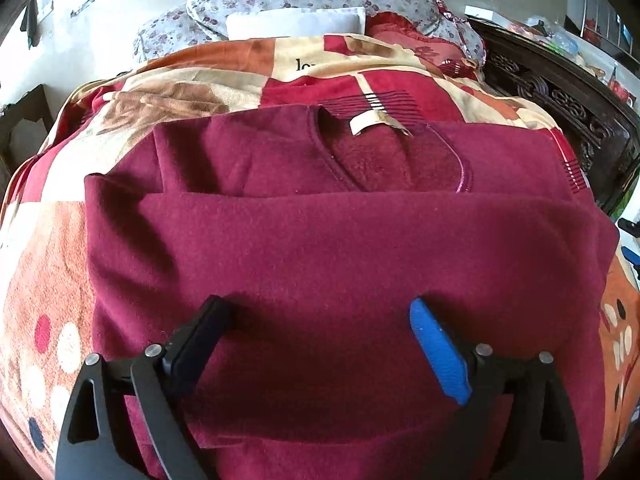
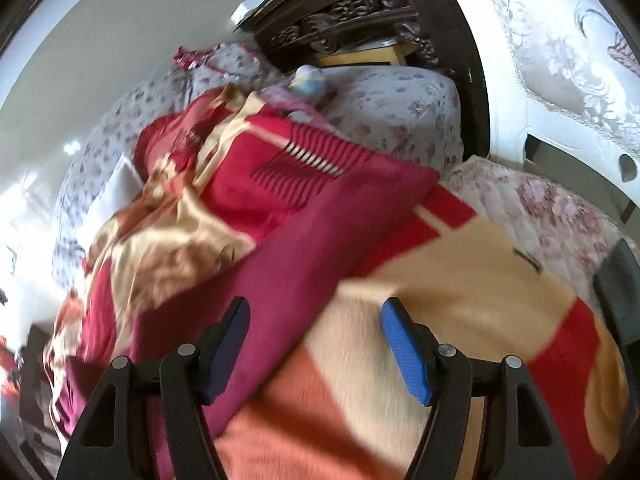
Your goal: Fold small clothes
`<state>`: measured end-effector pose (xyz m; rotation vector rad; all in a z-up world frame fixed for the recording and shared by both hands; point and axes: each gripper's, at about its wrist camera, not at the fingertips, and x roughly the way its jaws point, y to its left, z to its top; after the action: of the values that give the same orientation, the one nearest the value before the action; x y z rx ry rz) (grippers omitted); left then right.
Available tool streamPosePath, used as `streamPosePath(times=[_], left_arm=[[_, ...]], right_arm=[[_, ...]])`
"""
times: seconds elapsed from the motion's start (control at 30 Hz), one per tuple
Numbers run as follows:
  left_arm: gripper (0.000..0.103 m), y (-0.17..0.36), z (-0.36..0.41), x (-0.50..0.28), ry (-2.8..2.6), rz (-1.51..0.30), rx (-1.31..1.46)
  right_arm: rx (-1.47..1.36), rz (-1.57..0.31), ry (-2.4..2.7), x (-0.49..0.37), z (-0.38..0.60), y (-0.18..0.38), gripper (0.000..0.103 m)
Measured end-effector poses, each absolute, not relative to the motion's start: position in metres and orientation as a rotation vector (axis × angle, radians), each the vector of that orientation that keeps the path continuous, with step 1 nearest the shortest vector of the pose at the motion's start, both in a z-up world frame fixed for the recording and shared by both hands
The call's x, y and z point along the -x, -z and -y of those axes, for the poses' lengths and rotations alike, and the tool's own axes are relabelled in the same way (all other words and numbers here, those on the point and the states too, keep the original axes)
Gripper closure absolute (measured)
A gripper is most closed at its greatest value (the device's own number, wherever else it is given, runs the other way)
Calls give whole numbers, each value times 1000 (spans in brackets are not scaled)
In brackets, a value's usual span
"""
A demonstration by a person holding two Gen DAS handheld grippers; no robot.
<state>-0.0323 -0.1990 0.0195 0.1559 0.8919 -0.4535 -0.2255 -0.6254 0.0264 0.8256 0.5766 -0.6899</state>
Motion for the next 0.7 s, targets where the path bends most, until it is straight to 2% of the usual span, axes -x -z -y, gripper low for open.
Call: streamPosePath(times=[0.13, 0.2, 0.23, 0.27, 0.3, 0.33, 0.4, 0.7], left_arm=[[7, -19, 201, 33, 443, -884, -159], [6, -18, 201, 32, 438, -883, -160], [4, -18, 201, 31, 436, -885, -158], [4, -18, 201, 30, 435, -888, -156], [4, -18, 200, 30, 437, -892, -154], [4, -19, 199, 29, 442, -898, -154], [4, -23, 196, 28, 451, -914, -156], [4, -61, 147, 38, 402, -837, -182]], right_arm=[[-843, -550, 694, 208, 646, -19, 29], [-855, -530, 699, 205, 654, -16, 35], [-851, -522, 710, 204, 657, -16, 49], [-850, -513, 716, 206, 659, -17, 74], [-863, -495, 703, 209, 661, -18, 89], [-895, -477, 677, 215, 663, -20, 94], [-890, -434, 660, 226, 660, -35, 94], [-628, -247, 559, 279, 593, -168, 95]])
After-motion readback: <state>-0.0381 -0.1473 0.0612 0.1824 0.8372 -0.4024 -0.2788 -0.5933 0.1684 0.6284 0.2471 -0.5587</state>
